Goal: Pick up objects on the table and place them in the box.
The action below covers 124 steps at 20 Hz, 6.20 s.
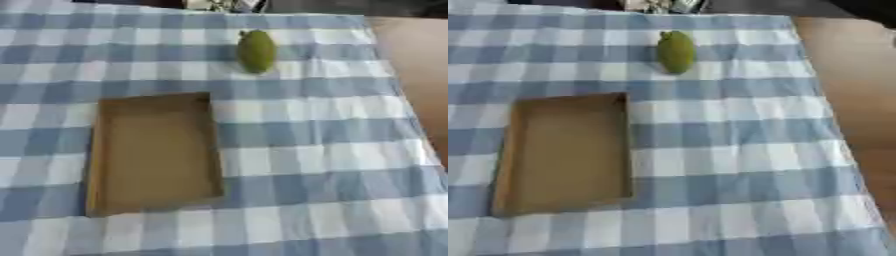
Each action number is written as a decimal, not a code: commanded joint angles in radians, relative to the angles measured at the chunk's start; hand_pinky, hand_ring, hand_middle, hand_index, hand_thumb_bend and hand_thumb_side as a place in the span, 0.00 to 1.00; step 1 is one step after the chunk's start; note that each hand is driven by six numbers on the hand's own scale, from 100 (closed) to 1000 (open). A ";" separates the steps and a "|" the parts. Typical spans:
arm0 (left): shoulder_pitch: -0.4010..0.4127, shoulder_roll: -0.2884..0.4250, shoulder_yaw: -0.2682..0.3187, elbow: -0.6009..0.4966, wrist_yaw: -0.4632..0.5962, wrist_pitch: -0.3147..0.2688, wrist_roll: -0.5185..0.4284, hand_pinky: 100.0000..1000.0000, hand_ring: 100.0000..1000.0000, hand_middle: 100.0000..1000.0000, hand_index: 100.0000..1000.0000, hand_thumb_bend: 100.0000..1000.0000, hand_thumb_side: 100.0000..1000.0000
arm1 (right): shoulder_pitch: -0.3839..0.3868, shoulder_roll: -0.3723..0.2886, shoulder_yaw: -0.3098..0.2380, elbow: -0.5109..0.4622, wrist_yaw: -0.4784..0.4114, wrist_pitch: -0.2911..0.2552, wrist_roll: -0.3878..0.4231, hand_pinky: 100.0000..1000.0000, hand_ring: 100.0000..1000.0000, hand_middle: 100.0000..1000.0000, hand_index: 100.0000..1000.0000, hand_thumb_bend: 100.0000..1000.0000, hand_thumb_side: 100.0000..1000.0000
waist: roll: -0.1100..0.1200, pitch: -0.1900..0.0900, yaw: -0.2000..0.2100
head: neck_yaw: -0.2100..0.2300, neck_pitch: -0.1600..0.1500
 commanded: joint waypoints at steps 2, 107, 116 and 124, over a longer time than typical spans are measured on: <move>0.000 0.020 0.010 -0.015 -0.004 -0.014 0.019 0.59 0.60 0.63 0.80 0.09 0.43 | -0.015 -0.041 -0.008 -0.016 0.001 0.011 0.002 0.83 0.84 0.68 0.81 0.00 0.33 | 0.005 -0.020 -0.001 | -0.004 0.008; -0.034 0.009 -0.011 -0.015 0.023 -0.014 -0.008 0.58 0.59 0.62 0.80 0.06 0.46 | -0.692 0.495 0.144 1.303 0.754 -0.139 0.793 0.91 1.00 0.65 0.89 0.00 0.13 | 0.012 0.023 0.050 | -0.099 0.000; -0.038 0.011 -0.009 -0.015 0.030 -0.017 -0.009 0.58 0.59 0.62 0.80 0.06 0.45 | -0.679 0.488 0.143 1.294 0.742 -0.147 0.712 0.79 0.98 0.38 0.66 0.00 0.16 | 0.013 0.019 0.052 | -0.094 0.003; -0.034 0.014 -0.007 -0.015 0.030 -0.020 -0.007 0.58 0.59 0.62 0.80 0.07 0.45 | -0.658 0.431 0.180 1.189 0.572 -0.131 0.623 0.75 0.94 0.38 0.67 0.00 0.13 | 0.012 0.008 0.049 | -0.091 0.014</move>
